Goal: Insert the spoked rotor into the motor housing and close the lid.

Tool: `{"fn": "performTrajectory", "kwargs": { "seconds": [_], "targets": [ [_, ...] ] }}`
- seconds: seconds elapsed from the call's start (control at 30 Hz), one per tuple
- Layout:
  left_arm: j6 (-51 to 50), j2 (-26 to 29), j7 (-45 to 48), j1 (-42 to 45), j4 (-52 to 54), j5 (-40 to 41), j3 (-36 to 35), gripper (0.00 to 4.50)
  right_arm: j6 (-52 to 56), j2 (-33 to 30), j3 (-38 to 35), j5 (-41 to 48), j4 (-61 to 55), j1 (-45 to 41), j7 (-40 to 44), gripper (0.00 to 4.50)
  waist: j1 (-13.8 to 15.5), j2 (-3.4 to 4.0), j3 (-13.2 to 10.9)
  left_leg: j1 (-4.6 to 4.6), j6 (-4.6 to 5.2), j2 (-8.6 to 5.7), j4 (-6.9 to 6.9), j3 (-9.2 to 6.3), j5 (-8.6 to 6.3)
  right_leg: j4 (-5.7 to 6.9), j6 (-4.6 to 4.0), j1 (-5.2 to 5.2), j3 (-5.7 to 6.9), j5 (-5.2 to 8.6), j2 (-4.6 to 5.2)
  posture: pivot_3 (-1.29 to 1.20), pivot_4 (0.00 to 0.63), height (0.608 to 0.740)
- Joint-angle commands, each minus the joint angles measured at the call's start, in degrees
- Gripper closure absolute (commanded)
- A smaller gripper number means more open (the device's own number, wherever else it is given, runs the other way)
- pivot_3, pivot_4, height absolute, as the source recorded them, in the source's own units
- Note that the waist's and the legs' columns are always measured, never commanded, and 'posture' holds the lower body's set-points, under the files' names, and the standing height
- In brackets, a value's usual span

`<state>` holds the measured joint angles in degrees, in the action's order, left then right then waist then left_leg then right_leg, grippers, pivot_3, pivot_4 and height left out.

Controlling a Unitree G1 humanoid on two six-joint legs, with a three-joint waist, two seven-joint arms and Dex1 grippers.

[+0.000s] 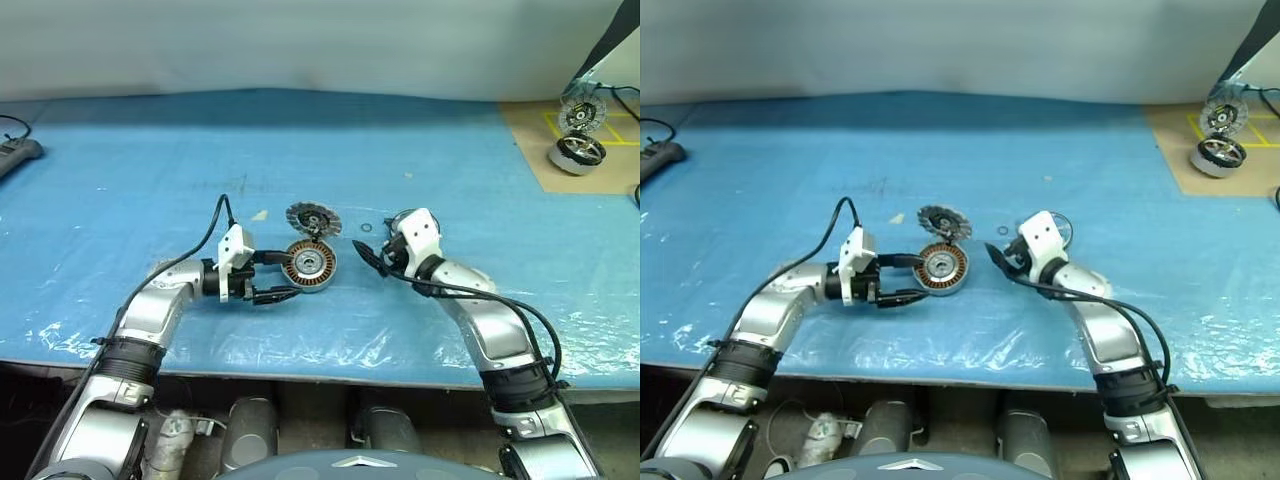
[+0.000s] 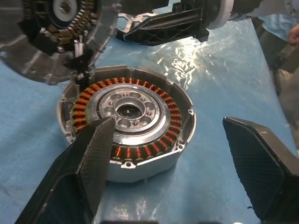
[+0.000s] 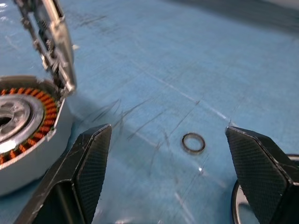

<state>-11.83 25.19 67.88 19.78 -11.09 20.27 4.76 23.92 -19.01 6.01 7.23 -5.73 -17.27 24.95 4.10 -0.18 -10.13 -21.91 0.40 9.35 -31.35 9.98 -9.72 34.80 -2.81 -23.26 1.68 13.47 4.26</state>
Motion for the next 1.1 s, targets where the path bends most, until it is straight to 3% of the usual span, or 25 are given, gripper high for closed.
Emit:
{"fn": "performTrajectory", "kwargs": {
  "seconds": [0.03,0.3,0.57,0.83,0.97,1.1],
  "targets": [
    [-3.9,-1.1,-3.6,0.1,1.5,2.7,-2.4,0.53,-2.6,1.1,-0.5,-0.6,3.0,-2.4,-0.5,0.36,0.0,0.00,0.0,0.04,0.04,0.01,-0.05,0.00,-0.03,0.03,0.00,0.04,0.00,0.00,0.00,0.00,0.150,0.740],
    [-9.7,1.6,-1.8,-1.0,5.5,7.1,-4.0,0.53,-4.3,3.9,-1.4,0.8,10.7,-4.1,0.8,0.36,-0.2,0.00,0.0,0.03,0.11,0.03,-0.06,0.01,0.01,0.04,-0.03,0.02,-0.01,-0.02,-0.01,0.00,0.150,0.740],
    [-12.6,6.3,1.3,-1.5,4.5,8.0,-4.2,0.53,-5.4,7.3,-4.5,0.5,18.6,-6.7,-3.1,0.36,-0.3,0.00,0.0,0.06,0.05,0.05,-0.10,0.03,-0.01,0.08,-0.05,0.02,-0.03,-0.03,-0.03,0.00,0.150,0.740],
    [-12.4,5.1,-0.2,-2.0,6.2,6.4,-2.1,0.53,-6.2,7.1,-2.8,-0.3,18.1,-4.5,-1.3,0.36,-0.2,-0.02,0.0,0.10,-0.03,0.06,-0.12,0.03,0.04,0.09,-0.05,0.08,-0.02,-0.03,-0.03,0.00,0.150,0.740],
    [-13.2,5.8,-0.2,-2.6,8.0,6.8,-2.4,0.49,-6.7,7.5,-2.3,-0.9,18.1,-4.0,-1.5,1.21,-0.2,-0.02,0.0,0.10,-0.03,0.07,-0.12,0.03,0.04,0.08,-0.05,0.09,-0.02,-0.03,-0.04,0.00,0.150,0.740],
    [-13.5,5.8,-0.9,-2.5,8.0,7.0,-3.1,0.49,-6.7,7.7,-2.3,-1.6,18.4,-3.8,-2.5,2.66,-0.3,-0.02,0.0,0.14,-0.04,0.07,-0.13,0.03,0.03,0.10,-0.05,0.10,-0.03,-0.03,-0.04,0.00,0.150,0.740]
  ]
}}
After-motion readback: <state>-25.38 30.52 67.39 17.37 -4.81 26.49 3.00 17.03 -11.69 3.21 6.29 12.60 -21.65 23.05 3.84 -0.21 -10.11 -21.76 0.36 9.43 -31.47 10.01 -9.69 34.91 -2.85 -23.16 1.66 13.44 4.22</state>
